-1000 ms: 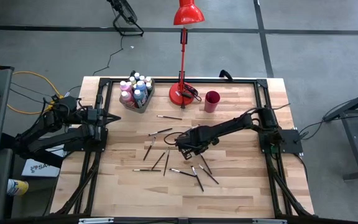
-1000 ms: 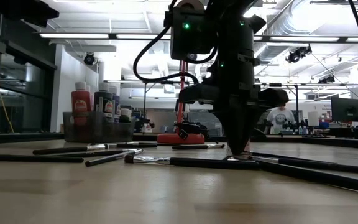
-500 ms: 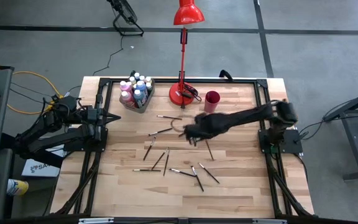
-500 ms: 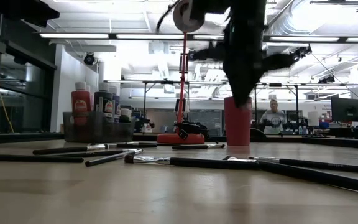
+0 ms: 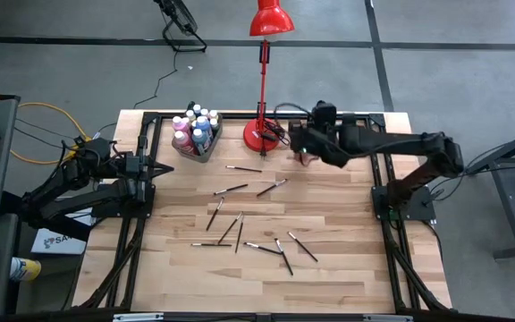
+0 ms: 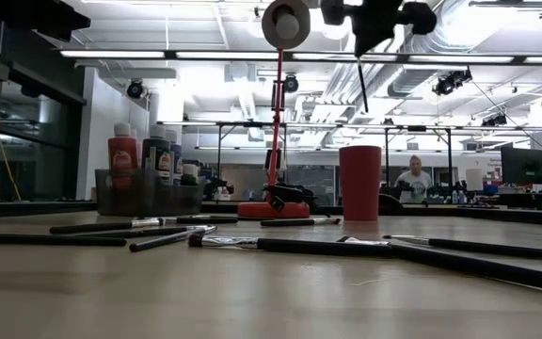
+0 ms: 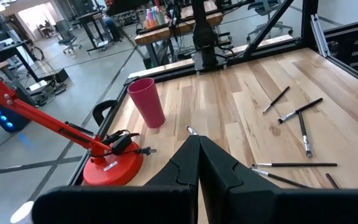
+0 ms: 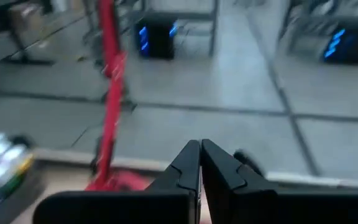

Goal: Pick & Place Paint Supplies
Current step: Put the paint brush into the cup

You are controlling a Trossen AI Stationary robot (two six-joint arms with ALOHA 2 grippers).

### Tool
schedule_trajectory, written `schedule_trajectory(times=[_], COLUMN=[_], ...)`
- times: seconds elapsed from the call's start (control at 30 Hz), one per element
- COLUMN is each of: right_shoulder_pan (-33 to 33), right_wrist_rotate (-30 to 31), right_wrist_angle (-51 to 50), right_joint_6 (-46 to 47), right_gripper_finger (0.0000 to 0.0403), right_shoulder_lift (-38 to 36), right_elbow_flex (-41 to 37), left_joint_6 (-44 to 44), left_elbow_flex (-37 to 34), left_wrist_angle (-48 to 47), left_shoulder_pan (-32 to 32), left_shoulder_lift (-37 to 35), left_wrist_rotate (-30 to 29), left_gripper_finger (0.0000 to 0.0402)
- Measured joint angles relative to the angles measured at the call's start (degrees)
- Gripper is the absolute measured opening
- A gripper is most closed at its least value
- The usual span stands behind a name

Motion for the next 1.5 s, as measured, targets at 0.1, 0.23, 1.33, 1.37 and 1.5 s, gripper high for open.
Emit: schedule_trajectory(times=[0.1,0.23,1.33,1.37,1.5], right_shoulder_pan=[-3.3,-7.0,-10.3,-10.3,-10.3], right_wrist_rotate=[-0.8,-3.3,-20.4,-21.4,-28.2], right_wrist_angle=[5.1,8.5,15.9,15.9,16.4], right_joint_6=[-4.7,-6.5,-2.6,-2.6,-2.5], right_gripper_finger=[0.0004,0.0004,0.0114,0.012,0.0134], right_shoulder_lift=[0.6,2.1,1.5,1.0,-2.0], right_elbow_flex=[-0.7,-3.4,-13.7,-13.7,-13.7], left_joint_6=[0.0,0.0,0.0,0.0,0.0], left_elbow_flex=[0.0,0.0,0.0,0.0,0.0], left_wrist_angle=[0.0,0.0,0.0,0.1,0.1], left_shoulder_pan=[0.0,0.0,0.0,0.0,0.0], left_shoulder_lift=[0.0,0.0,0.0,0.0,0.0], left_wrist_rotate=[0.0,0.0,-0.1,-0.1,-0.1], left_gripper_finger=[0.0,0.0,0.0,0.0,0.0])
